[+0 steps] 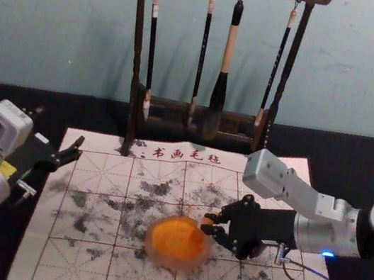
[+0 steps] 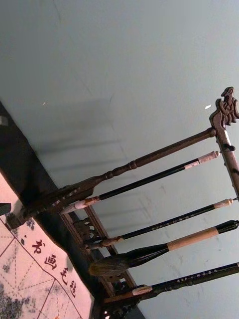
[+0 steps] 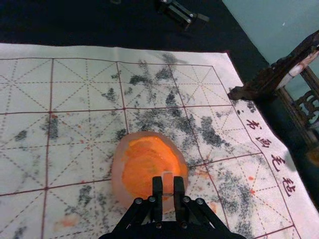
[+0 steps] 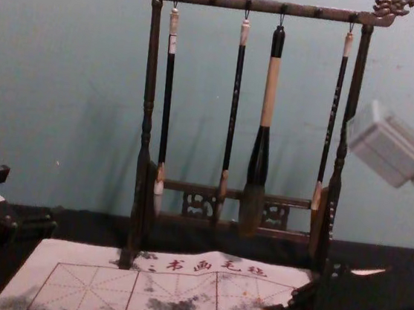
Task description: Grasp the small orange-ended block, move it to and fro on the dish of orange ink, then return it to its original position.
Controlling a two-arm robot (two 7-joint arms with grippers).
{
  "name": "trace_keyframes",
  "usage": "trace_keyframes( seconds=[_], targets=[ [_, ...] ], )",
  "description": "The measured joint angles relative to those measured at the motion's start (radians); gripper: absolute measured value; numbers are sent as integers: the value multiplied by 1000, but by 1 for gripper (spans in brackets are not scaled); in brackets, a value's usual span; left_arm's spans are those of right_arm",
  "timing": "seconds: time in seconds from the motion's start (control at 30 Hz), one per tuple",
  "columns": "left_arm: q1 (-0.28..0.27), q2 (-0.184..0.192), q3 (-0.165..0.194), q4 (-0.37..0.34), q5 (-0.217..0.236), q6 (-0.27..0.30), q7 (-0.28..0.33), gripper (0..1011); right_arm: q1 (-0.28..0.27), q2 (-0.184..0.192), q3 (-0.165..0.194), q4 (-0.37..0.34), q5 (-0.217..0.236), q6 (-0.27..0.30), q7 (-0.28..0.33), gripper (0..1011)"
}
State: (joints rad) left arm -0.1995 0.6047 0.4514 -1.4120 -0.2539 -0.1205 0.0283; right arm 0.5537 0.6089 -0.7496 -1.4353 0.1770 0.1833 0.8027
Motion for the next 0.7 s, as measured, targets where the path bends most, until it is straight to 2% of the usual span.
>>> trace_keyframes(
  seconds=[0.4,0.7],
  targets=[
    [0,0,0,0,0,0,0,1001,-19,20,8,-55,36,19,11,104],
    [0,0,0,0,0,0,0,1001,-9,7,-15,-52,39,28,19,104]
  ],
)
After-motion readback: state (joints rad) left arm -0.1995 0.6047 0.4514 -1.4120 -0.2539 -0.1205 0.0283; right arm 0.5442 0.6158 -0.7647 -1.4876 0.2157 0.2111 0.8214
